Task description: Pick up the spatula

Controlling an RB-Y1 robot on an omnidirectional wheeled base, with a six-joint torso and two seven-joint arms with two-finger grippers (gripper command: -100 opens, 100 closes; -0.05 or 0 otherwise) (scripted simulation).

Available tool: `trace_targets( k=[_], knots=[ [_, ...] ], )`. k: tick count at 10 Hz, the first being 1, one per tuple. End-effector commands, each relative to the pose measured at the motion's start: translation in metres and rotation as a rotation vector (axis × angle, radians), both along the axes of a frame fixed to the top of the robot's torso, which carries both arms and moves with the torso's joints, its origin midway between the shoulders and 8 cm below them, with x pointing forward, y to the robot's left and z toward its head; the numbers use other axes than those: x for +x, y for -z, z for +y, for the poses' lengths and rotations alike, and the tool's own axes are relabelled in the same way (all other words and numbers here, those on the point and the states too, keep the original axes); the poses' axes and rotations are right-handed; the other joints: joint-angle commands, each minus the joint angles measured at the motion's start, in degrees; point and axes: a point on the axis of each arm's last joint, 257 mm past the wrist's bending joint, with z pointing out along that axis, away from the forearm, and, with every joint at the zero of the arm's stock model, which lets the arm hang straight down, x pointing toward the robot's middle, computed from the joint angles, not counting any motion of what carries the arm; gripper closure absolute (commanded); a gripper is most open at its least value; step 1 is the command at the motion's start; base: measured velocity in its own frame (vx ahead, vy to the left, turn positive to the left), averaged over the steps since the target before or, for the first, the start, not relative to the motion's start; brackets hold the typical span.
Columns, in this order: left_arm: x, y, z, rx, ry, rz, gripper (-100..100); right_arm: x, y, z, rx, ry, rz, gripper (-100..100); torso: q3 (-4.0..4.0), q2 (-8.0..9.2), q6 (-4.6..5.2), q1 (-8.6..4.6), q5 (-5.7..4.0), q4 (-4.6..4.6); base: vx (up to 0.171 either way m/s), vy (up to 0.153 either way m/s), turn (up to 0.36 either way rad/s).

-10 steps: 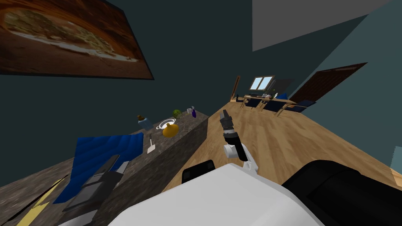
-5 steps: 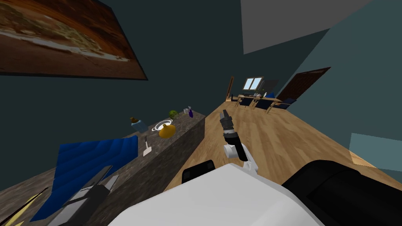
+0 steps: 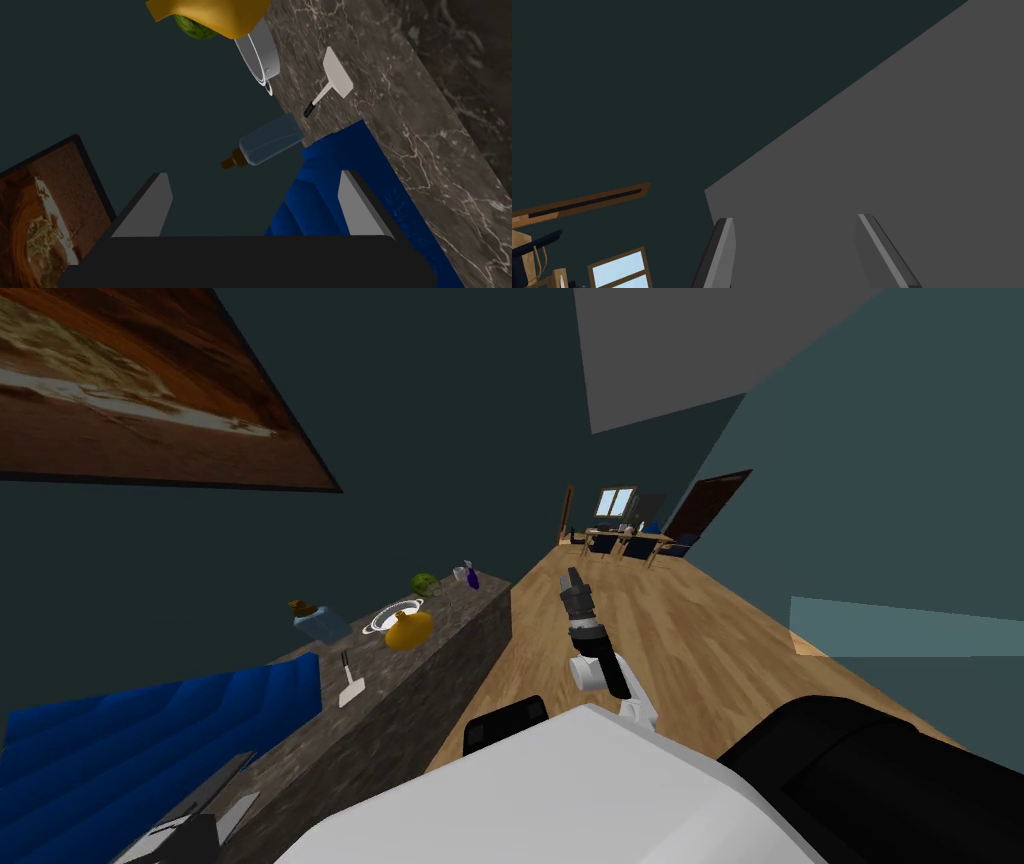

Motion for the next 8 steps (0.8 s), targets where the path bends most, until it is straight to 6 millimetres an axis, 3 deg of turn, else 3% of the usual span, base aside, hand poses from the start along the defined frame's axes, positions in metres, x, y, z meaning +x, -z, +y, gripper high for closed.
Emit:
trace_targets(
  k=[1,3,4,6,7,8],
  knots=[
    [-0.019,0.015,0.012,0.001,-0.019,0.079,-100,0.000,0.000,0.000,0.000,0.000,0.000,0,0.00,0.00,0.00,0.00,0.00,0.00,-0.003,0.004,-0.204],
    [-0.046,0.035,0.029,-0.002,-0.053,0.198,-100,0.000,0.000,0.000,0.000,0.000,0.000,0,-0.06,-0.09,0.09,0.01,0.00,-0.03,0.014,0.012,-0.418],
    [-0.050,0.037,0.029,-0.001,-0.054,0.211,-100,0.000,0.000,0.000,0.000,0.000,0.000,0,-0.09,-0.15,0.06,0.05,0.00,-0.04,0.019,0.023,-0.114],
    [-0.081,0.057,0.043,-0.007,-0.087,0.339,-100,0.000,0.000,0.000,0.000,0.000,0.000,0,-0.11,-0.18,0.06,0.02,0.00,-0.05,0.030,0.017,-0.330],
    [-0.082,0.058,0.044,-0.005,-0.090,0.345,-100,0.000,0.000,0.000,0.000,0.000,0.000,0,-0.14,-0.24,0.07,0.06,0.01,-0.06,0.031,0.029,-0.154],
    [-0.099,0.068,0.050,-0.007,-0.108,0.412,-100,0.000,0.000,0.000,0.000,0.000,0.000,0,-0.14,-0.24,0.01,0.08,0.02,-0.05,0.036,0.024,-0.284]
  ],
)
